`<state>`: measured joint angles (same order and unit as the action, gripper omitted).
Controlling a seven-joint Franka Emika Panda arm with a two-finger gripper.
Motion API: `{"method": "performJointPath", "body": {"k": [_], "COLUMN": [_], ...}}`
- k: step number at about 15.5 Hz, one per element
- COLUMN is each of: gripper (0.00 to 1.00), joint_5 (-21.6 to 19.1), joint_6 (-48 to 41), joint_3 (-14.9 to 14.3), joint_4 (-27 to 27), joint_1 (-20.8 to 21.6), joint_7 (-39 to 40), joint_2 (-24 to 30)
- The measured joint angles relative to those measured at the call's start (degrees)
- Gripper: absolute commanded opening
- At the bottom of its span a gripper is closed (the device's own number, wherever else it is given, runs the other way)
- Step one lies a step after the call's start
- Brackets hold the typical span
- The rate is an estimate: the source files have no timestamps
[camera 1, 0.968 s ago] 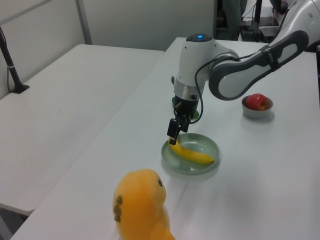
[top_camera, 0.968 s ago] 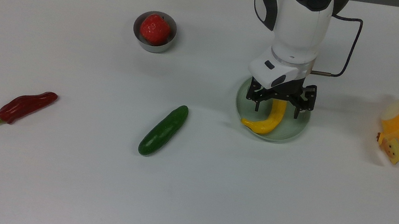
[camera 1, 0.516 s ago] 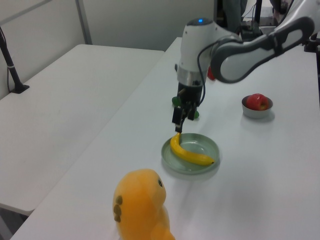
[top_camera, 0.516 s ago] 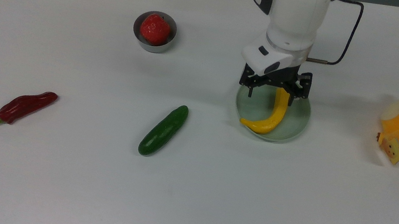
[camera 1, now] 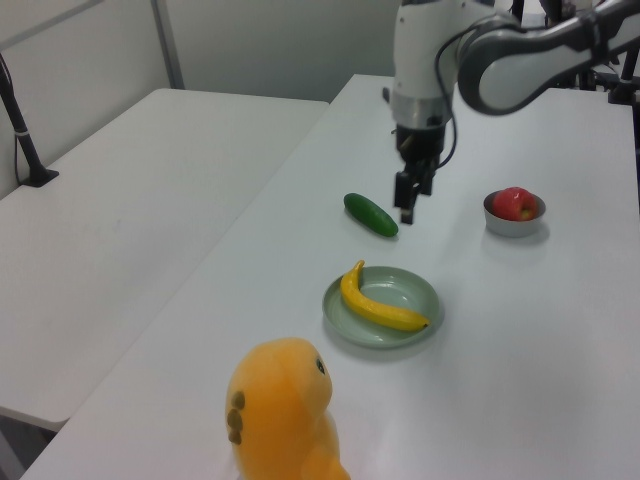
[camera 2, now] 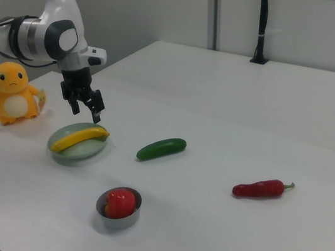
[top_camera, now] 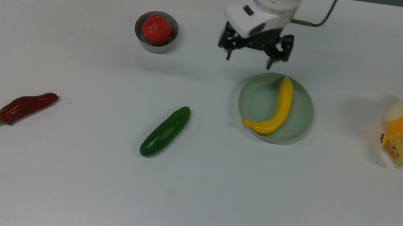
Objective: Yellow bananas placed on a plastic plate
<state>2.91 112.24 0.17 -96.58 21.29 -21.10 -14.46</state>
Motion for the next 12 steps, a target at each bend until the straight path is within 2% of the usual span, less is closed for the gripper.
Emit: {"method": "performJointPath", "body": {"k": [3, 8, 12], "gripper": [1.00, 1.00, 1.00], "joint_5": [0.01, -0.11, -1.98], "joint_6": [-2.67, -2.72, -2.72], "joint_3": [-1.49, -7.62, -8.62], "joint_4": [-2.92, -6.20, -6.62], "joint_1": [-1.92, -3.54, -5.81], "joint_7": [4.34, 8.70, 9.77], "joint_2": [4.25, 9.29, 10.43]}}
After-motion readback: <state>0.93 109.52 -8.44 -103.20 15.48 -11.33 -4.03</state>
